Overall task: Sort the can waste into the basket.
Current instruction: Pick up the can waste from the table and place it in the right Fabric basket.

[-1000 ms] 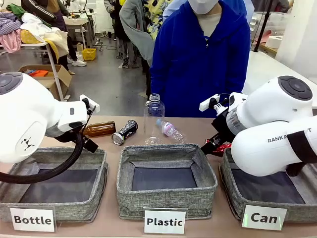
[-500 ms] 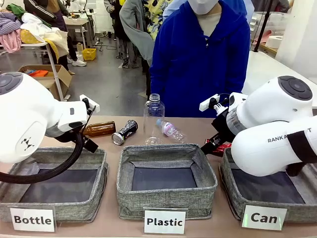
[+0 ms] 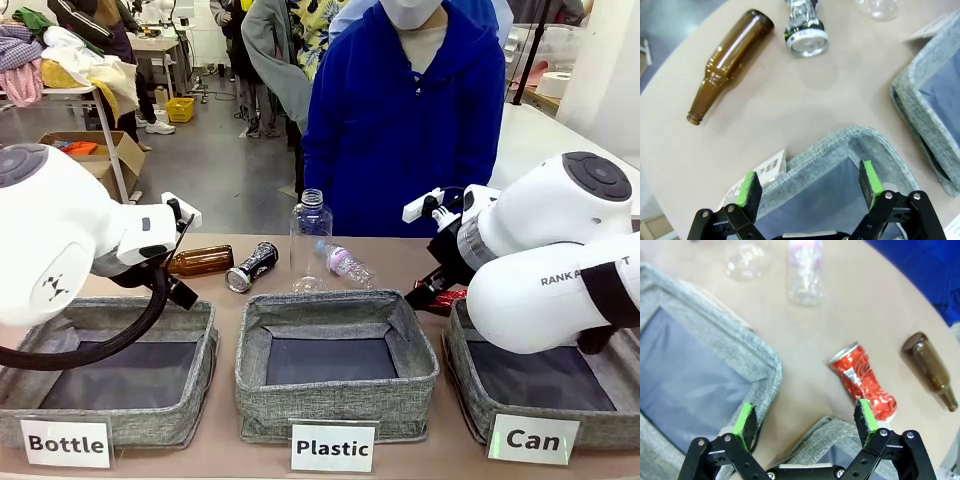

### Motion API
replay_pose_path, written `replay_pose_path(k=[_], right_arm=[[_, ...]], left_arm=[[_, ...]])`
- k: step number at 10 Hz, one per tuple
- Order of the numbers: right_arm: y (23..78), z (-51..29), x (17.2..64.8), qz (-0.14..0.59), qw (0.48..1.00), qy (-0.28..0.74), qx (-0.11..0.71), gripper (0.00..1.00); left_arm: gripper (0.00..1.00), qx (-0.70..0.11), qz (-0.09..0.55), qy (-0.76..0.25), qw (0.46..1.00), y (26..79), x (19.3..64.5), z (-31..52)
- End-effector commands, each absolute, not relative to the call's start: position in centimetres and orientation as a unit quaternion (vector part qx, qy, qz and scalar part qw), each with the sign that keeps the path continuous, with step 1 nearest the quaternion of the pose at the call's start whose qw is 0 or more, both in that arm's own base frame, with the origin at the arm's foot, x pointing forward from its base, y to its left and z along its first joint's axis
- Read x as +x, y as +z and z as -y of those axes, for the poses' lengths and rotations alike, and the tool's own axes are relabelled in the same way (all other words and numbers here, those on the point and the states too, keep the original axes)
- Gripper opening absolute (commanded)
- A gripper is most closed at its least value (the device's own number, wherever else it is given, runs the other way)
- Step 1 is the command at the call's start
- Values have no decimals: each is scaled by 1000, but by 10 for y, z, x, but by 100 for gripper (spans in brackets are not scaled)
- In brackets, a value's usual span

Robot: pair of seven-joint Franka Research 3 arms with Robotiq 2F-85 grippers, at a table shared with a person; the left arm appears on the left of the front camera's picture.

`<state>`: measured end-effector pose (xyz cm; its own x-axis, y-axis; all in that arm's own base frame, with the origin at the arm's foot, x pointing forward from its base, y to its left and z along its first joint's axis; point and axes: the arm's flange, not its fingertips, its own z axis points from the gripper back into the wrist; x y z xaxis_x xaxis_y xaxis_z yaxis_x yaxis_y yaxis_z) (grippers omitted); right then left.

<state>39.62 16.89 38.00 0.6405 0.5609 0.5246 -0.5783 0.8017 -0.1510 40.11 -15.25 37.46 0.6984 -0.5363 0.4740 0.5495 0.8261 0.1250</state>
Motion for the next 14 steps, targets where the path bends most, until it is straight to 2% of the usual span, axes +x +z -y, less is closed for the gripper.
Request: replay_pose_path(k=[1,2,3,4,6,7,8,9,10,14], right_arm=[[437,-160,373,316,899,299,57,100],[465,-154,355,327,906,257,78,100],[487,-136,324,324,902,247,142,100],[488,-111,309,311,889,267,206,100],[474,-37,290,317,880,207,287,100],[458,3,290,304,879,147,336,100],[442,28,293,286,880,102,364,100],[428,41,299,276,894,30,352,100],[517,-2,342,299,877,149,346,100],[517,-2,342,299,877,149,346,100]], left_arm=[[100,-31,170,-280,944,441,379,162],[100,-27,156,-250,955,469,372,163],[100,1,140,-224,965,506,365,157],[100,20,99,-205,973,525,383,155],[100,33,-32,-98,994,580,438,166],[100,11,-86,1,996,599,478,188],[100,-9,-129,59,990,604,511,206],[100,43,-6,-85,995,572,419,144],[100,43,-6,-85,995,572,419,144],[100,43,-6,-85,995,572,419,144]])
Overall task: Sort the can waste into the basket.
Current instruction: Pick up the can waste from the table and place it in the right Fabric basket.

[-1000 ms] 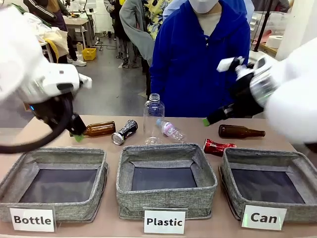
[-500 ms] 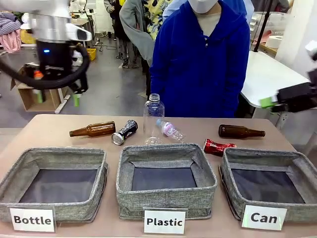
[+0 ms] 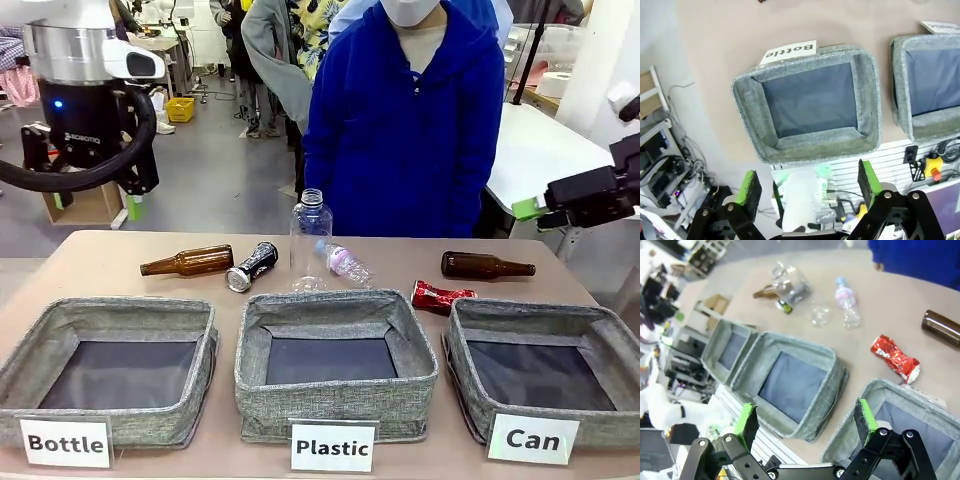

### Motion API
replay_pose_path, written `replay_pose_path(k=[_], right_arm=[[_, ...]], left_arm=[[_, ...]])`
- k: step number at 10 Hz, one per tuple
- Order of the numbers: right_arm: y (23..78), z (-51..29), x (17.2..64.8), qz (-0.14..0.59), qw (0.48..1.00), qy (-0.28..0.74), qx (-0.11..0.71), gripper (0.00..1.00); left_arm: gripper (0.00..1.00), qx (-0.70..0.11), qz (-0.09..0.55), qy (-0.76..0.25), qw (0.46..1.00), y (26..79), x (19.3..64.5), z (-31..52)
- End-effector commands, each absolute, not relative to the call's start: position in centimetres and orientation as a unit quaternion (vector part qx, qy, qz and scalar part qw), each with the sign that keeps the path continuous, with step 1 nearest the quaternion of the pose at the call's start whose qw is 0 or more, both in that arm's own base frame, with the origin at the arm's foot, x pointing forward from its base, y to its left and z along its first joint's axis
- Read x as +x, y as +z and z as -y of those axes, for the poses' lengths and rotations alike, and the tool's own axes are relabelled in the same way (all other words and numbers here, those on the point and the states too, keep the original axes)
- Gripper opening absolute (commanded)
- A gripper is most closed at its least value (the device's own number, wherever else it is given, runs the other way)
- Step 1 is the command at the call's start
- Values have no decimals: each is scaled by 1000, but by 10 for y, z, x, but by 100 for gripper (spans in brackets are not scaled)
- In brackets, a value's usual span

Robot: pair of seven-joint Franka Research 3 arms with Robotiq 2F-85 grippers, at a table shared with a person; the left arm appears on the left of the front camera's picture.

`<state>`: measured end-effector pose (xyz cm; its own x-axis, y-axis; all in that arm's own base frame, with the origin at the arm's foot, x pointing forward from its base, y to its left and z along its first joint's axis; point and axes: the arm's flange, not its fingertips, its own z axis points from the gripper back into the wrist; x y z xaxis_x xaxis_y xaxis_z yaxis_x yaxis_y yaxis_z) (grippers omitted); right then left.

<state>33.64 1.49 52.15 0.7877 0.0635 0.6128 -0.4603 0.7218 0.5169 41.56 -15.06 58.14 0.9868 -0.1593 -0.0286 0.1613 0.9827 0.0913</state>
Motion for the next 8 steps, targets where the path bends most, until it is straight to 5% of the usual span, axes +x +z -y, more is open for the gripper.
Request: replay_pose_path(k=[1,5,8], right_arm=[[517,-2,342,299,877,149,346,100],[520,-5,338,294,883,139,337,100],[558,69,305,180,855,84,479,100]], left_arm=[[100,43,-6,-85,995,572,419,144],[100,46,-12,-80,996,574,419,150],[100,-346,6,-303,888,606,374,52]])
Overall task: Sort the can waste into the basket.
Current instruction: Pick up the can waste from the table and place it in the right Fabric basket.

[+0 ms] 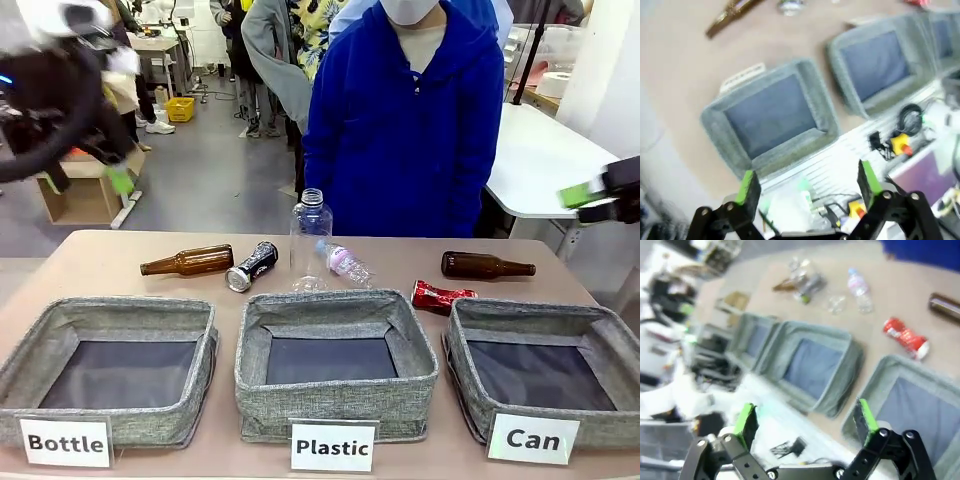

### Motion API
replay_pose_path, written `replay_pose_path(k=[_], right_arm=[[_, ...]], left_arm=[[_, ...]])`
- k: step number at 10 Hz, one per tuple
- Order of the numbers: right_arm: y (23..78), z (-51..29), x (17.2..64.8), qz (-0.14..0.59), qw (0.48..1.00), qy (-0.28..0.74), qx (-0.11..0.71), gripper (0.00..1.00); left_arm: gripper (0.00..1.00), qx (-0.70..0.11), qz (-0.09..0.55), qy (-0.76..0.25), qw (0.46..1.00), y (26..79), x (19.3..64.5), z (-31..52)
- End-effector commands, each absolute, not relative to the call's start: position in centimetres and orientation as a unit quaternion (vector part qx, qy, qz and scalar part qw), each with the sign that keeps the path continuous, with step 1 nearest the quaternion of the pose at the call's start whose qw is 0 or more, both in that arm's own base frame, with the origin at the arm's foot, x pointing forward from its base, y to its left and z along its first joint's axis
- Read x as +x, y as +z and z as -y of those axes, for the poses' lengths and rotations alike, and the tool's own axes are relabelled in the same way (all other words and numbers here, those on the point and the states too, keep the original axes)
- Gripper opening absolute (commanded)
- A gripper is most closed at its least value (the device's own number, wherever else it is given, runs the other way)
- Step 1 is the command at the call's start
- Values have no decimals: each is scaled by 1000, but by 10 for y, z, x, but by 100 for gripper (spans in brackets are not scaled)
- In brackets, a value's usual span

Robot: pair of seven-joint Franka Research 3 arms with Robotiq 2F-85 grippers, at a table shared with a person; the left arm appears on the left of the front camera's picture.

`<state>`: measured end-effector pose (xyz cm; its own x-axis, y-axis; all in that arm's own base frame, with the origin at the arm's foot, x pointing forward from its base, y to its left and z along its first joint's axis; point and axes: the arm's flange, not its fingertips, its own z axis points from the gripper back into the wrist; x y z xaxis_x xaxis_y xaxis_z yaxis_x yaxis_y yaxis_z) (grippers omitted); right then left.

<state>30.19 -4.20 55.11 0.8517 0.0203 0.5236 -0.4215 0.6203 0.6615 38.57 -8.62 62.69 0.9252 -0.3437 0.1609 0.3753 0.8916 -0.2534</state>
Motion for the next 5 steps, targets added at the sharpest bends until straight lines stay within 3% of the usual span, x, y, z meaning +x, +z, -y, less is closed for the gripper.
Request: replay_pose_path(k=[1,2,3,5], right_arm=[[536,83,323,110,858,25,501,100],[508,90,336,37,845,8,534,100],[489,94,346,1,834,-15,551,100],[469,119,362,7,819,-74,569,100]], left_arm=[[100,-437,-30,-305,846,578,374,32],[100,-530,-57,-274,800,546,376,7],[100,-635,-10,-237,735,529,368,0],[100,-735,102,-105,662,493,348,-39]])
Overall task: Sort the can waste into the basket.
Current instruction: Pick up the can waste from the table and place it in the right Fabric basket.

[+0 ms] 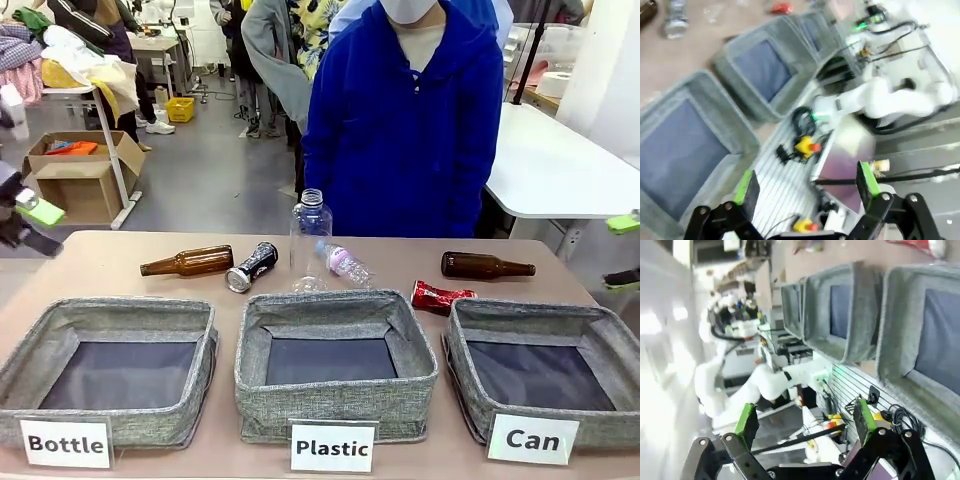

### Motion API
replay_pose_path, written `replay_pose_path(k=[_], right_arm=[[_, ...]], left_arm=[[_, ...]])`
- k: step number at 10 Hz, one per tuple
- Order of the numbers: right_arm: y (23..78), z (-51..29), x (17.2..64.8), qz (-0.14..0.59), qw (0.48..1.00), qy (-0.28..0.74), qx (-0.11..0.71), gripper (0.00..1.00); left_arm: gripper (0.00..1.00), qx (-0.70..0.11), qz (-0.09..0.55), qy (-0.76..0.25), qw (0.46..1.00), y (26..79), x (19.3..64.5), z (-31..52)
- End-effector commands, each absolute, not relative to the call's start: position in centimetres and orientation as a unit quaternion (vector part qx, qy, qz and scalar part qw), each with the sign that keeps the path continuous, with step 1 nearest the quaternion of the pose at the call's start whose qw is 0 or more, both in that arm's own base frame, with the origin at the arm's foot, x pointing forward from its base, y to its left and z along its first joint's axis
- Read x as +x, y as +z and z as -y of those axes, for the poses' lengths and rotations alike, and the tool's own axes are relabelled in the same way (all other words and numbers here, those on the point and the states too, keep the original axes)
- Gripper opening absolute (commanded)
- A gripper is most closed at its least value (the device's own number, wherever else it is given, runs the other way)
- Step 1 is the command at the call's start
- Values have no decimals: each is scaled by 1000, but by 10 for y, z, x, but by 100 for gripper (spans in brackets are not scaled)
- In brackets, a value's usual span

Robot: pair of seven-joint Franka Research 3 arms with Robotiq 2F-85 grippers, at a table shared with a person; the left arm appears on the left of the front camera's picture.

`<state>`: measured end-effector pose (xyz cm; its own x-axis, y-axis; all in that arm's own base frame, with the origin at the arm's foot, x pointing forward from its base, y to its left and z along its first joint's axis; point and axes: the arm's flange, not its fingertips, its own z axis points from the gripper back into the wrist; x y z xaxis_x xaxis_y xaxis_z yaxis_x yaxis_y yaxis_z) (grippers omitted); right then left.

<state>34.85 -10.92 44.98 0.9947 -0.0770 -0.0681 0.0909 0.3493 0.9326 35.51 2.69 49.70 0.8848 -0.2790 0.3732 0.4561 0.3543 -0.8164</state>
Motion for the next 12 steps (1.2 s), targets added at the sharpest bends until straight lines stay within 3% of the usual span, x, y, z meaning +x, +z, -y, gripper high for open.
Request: replay_pose_path(k=[1,3,4,12], right_arm=[[463,134,366,18,814,-99,573,100],[437,159,373,59,834,-179,519,100],[438,142,368,5,818,-112,565,100],[438,142,368,5,818,-112,565,100]], left_arm=[[100,-746,123,-24,655,478,335,-56],[100,-740,79,85,663,467,322,-53],[100,-642,82,-129,751,467,332,-61],[100,-643,81,-120,752,471,333,-57]])
